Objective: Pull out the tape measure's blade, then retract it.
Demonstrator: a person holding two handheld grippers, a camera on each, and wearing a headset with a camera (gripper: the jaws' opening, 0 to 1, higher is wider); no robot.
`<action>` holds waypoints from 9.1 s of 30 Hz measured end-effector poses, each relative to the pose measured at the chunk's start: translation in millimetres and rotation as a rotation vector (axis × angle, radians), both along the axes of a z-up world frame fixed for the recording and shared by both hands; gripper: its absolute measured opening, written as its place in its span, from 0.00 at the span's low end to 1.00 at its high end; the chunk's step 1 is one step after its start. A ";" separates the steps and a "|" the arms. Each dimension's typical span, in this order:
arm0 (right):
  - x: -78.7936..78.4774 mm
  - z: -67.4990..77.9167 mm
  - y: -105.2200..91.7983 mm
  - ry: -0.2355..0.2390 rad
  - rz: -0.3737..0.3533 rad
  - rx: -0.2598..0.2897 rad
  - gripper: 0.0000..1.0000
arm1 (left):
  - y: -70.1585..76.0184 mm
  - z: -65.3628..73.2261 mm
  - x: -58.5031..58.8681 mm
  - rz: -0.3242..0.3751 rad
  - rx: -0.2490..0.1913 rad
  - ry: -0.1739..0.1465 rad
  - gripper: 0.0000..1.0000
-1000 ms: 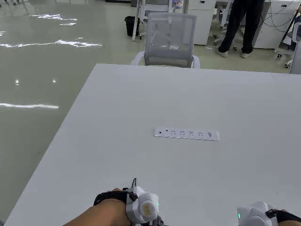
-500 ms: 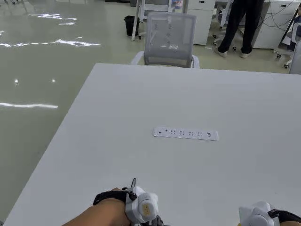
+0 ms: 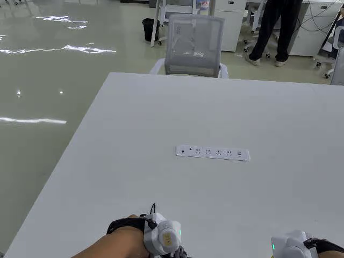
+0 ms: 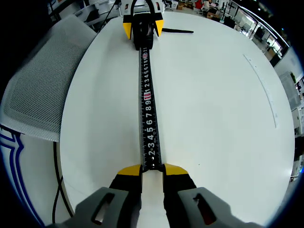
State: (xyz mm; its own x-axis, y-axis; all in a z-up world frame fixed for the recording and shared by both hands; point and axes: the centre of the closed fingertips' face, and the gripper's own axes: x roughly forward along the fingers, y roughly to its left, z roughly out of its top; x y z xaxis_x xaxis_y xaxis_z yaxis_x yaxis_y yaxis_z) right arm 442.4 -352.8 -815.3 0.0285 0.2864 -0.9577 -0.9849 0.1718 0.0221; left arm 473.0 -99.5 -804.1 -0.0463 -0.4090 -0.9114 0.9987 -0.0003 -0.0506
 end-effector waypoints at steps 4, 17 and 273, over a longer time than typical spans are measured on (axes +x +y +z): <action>2.1 -1.3 -3.0 -0.009 -0.012 -0.001 0.17 | 0.1 0.1 -0.2 0.000 -0.001 0.000 0.39; 7.4 5.5 -3.7 -0.028 -0.097 0.035 0.40 | 0.8 -0.1 0.1 0.001 0.000 -0.002 0.39; -19.9 36.8 -15.2 -0.329 -0.560 0.378 0.64 | 35.6 78.6 -17.2 1.083 -0.557 -0.206 0.97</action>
